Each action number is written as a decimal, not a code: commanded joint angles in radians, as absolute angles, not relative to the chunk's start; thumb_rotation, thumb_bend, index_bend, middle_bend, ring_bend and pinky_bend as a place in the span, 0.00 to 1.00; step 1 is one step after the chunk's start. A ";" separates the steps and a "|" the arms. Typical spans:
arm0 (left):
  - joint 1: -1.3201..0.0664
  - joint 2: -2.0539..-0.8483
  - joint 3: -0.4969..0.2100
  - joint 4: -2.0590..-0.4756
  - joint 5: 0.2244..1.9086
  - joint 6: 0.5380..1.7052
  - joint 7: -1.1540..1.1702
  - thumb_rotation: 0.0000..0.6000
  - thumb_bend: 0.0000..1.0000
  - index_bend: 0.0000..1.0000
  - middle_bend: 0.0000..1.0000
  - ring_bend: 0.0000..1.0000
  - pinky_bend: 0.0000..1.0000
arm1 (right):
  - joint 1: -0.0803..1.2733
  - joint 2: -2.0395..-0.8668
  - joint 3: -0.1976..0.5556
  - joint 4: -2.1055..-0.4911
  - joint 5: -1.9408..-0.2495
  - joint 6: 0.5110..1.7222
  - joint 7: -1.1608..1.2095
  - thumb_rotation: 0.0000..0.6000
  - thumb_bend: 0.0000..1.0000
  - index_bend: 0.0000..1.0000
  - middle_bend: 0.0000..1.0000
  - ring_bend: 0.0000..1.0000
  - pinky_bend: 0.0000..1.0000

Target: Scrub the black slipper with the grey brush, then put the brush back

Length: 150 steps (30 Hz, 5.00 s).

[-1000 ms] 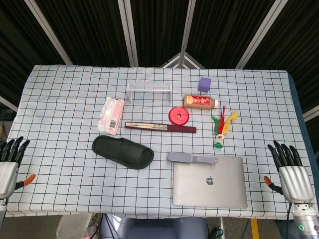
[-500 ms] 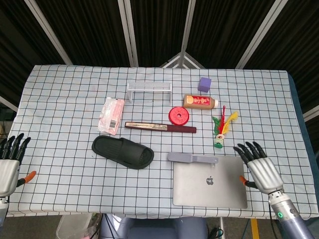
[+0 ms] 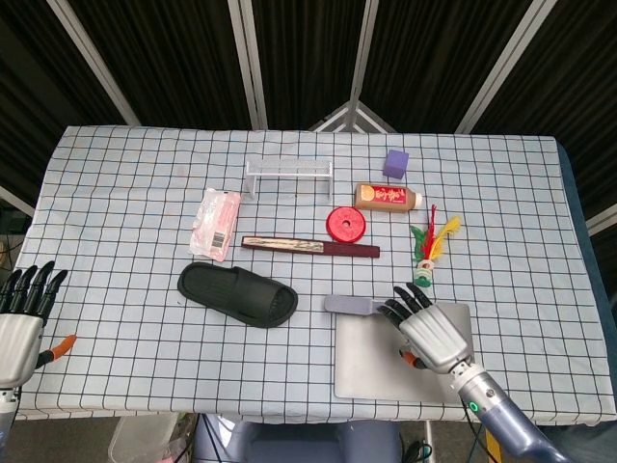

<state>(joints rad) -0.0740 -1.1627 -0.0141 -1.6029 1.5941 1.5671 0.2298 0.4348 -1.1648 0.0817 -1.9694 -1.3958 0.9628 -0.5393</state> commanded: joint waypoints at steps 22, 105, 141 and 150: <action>-0.080 -1.173 -0.025 -1.598 1.553 1.533 0.272 1.00 0.07 0.00 0.00 0.00 0.00 | 0.669 -1.422 0.153 -1.817 -0.985 0.954 -0.845 1.00 0.29 0.28 0.28 0.09 0.01; -0.144 -1.202 0.026 -1.580 1.621 1.405 0.249 1.00 0.58 0.00 0.00 0.00 0.00 | 0.786 -1.528 0.049 -1.716 -1.125 1.072 -0.727 1.00 0.65 0.79 0.70 0.55 0.60; -0.468 -1.332 -0.011 -1.466 1.509 0.953 0.327 1.00 0.67 0.15 0.17 0.06 0.03 | 0.931 -1.626 0.177 -1.786 -0.976 1.049 -0.873 1.00 0.69 0.79 0.70 0.55 0.62; -0.488 -1.386 0.023 -1.386 1.512 0.917 0.321 1.00 0.68 0.17 0.10 0.02 0.03 | 0.947 -1.620 0.184 -1.772 -0.953 1.050 -0.867 1.00 0.72 0.79 0.70 0.55 0.62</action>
